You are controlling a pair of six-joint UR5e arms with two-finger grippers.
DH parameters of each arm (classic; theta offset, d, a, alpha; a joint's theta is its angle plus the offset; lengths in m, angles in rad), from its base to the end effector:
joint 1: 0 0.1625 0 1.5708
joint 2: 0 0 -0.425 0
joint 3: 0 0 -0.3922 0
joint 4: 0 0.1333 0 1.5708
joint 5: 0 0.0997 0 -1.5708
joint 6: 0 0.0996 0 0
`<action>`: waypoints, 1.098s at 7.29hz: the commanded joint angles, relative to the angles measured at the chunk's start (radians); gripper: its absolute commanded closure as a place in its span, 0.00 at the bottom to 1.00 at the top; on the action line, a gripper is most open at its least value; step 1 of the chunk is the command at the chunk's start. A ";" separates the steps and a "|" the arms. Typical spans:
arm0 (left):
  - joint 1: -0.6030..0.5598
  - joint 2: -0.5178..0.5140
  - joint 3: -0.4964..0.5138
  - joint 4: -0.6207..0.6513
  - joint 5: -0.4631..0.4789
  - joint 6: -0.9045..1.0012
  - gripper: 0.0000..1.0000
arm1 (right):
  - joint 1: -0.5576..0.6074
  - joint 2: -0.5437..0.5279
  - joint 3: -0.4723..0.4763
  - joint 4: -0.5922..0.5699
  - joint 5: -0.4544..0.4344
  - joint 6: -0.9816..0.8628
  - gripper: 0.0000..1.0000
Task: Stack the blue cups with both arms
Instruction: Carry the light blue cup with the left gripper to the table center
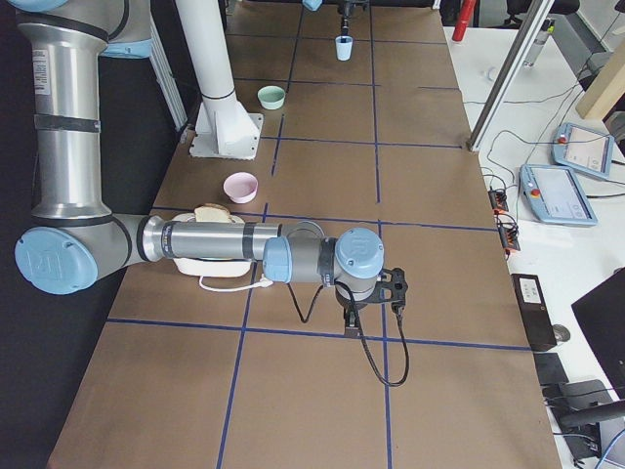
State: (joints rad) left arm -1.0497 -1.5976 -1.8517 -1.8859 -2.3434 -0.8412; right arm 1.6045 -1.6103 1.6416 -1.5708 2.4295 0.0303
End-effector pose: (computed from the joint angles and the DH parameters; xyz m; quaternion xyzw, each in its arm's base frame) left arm 0.1975 -0.4721 0.4683 -0.0053 0.4573 -0.0266 0.8889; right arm 0.0739 -0.4747 0.6368 0.0149 -0.4162 0.0226 0.9089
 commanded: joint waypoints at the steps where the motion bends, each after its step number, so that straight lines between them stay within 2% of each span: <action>1: 0.110 -0.241 -0.032 0.209 0.053 -0.184 0.98 | 0.000 0.004 0.003 0.000 0.000 -0.001 0.00; 2: 0.261 -0.369 -0.018 0.252 0.129 -0.361 0.98 | 0.000 0.006 0.013 0.000 0.003 0.000 0.00; 3: 0.352 -0.489 0.017 0.289 0.198 -0.483 0.98 | 0.000 0.003 0.015 0.000 0.002 -0.001 0.00; 5: 0.421 -0.683 0.163 0.283 0.234 -0.593 0.97 | 0.000 0.000 0.018 0.000 0.000 -0.001 0.00; 7: 0.477 -0.719 0.213 0.274 0.303 -0.585 0.97 | 0.000 -0.003 0.020 0.000 0.000 -0.001 0.00; 8: 0.484 -0.748 0.265 0.268 0.305 -0.588 0.97 | 0.000 -0.003 0.024 0.000 0.002 -0.003 0.00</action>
State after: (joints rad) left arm -0.5842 -2.3084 -1.6415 -1.6119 -2.0595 -1.4261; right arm 1.6045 -1.6129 1.6618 -1.5708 2.4301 0.0288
